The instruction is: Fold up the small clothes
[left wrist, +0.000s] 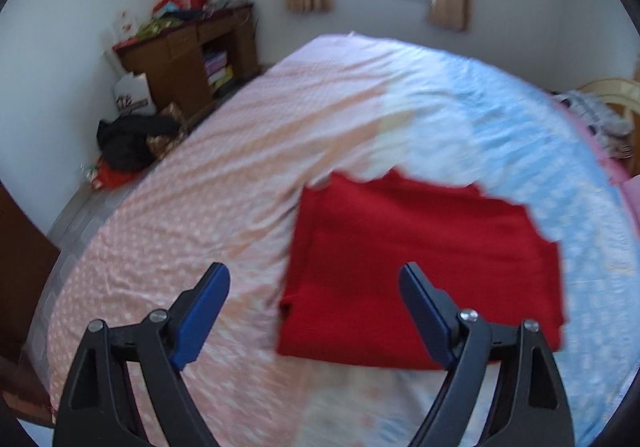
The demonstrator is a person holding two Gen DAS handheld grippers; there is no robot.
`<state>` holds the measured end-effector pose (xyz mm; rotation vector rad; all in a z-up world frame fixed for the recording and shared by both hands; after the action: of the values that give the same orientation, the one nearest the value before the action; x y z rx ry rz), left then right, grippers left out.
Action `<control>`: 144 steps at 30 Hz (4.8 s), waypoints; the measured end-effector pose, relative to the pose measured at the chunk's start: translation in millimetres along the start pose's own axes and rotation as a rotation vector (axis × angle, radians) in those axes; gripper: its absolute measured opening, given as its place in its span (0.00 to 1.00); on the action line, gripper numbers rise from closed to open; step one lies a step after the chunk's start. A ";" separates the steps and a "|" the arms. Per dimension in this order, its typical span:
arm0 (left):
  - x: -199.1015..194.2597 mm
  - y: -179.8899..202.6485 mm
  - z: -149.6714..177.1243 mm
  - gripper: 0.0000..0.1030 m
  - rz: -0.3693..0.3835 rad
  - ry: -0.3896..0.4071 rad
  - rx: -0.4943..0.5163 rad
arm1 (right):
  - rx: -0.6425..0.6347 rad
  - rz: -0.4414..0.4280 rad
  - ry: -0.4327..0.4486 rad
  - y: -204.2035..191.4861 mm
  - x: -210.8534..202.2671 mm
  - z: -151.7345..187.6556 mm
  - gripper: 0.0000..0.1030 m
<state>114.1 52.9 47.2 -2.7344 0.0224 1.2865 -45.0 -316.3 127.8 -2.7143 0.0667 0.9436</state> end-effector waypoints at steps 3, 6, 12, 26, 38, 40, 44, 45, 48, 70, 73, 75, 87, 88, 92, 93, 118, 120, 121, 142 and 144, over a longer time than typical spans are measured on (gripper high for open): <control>48.0 -17.9 13.6 0.84 -0.001 -0.040 -0.028 | -0.036 -0.058 -0.154 -55.3 107.7 35.2 0.22; 77.1 -21.6 17.9 0.84 0.030 -0.068 -0.062 | -0.006 -0.063 -0.180 -72.7 172.9 54.6 0.20; 112.7 -20.7 26.3 0.90 0.102 -0.111 -0.152 | 0.063 -0.085 -0.214 -88.4 259.9 69.7 0.05; 98.3 11.9 15.4 0.16 0.234 -0.062 -0.190 | 0.010 -0.108 -0.132 -97.2 271.8 98.0 0.04; 26.7 102.5 -21.4 0.13 0.281 0.070 0.012 | 0.190 -0.249 -0.167 -61.1 256.2 90.1 0.05; 25.7 131.3 -22.7 0.12 0.309 0.073 0.062 | 0.238 -0.254 -0.160 -43.5 246.0 87.5 0.05; 39.4 182.3 -11.7 0.06 0.375 0.033 0.132 | 0.290 -0.249 -0.141 -15.5 229.3 89.6 0.05; 47.1 193.3 -7.4 0.06 0.378 0.016 0.149 | 0.299 -0.233 -0.135 -8.9 227.2 91.5 0.05; 79.2 212.1 8.8 0.08 0.429 -0.098 0.171 | 0.348 -0.238 -0.180 9.5 235.6 103.2 0.05; 4.2 -104.1 44.5 0.94 0.958 0.417 -0.498 | 0.237 -0.417 -0.183 -76.0 240.8 53.7 0.75; 10.6 -118.9 47.3 0.94 0.967 0.431 -0.511 | 0.233 -0.351 -0.235 -87.6 272.4 53.7 0.75; 15.3 -124.6 52.2 0.95 1.067 0.453 -0.538 | 0.265 -0.335 -0.257 -92.6 287.9 54.6 0.75; 50.0 -113.5 51.7 1.00 0.835 0.320 -0.512 | 0.099 -0.259 -0.235 -123.2 306.0 57.4 0.30; 54.1 -110.2 50.9 1.00 0.813 0.295 -0.501 | 0.074 -0.243 -0.226 -125.5 303.3 56.7 0.27; 60.6 -96.6 45.4 1.00 0.747 0.238 -0.477 | -0.021 -0.195 -0.172 -134.8 284.1 48.9 0.22; 61.4 -94.9 44.4 1.00 0.740 0.227 -0.470 | -0.035 -0.194 -0.161 -134.5 278.3 45.9 0.21; 57.3 109.6 -9.8 1.00 0.526 0.077 0.072 | -0.208 0.012 -0.197 25.2 236.7 30.4 0.19; 60.3 128.2 -9.3 1.00 0.509 0.068 0.100 | -0.186 0.013 -0.201 31.9 242.7 40.4 0.19; 61.4 136.3 -9.0 1.00 0.499 0.064 0.120 | -0.174 0.010 -0.192 33.7 242.6 41.8 0.19; 79.1 173.5 9.7 1.00 0.396 0.047 0.140 | 0.065 -0.031 -0.134 75.9 244.1 37.3 0.34; 79.4 172.5 9.8 1.00 0.398 0.047 0.135 | 0.134 -0.038 -0.093 84.5 224.5 38.5 0.34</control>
<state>146.2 -114.3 -37.6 -2.7281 0.6624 1.2472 97.5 -377.8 -59.1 -2.5371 0.0576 1.0142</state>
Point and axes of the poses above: each gripper's, at about its wrist camera, not at the fingertips, and x roughly the way its jaws point, y to its right, z to its underside, the point moved 1 cm from there along x, roughly the way its jaws point, and after that the axes turned 6 degrees about x, right-handed, at the moved point
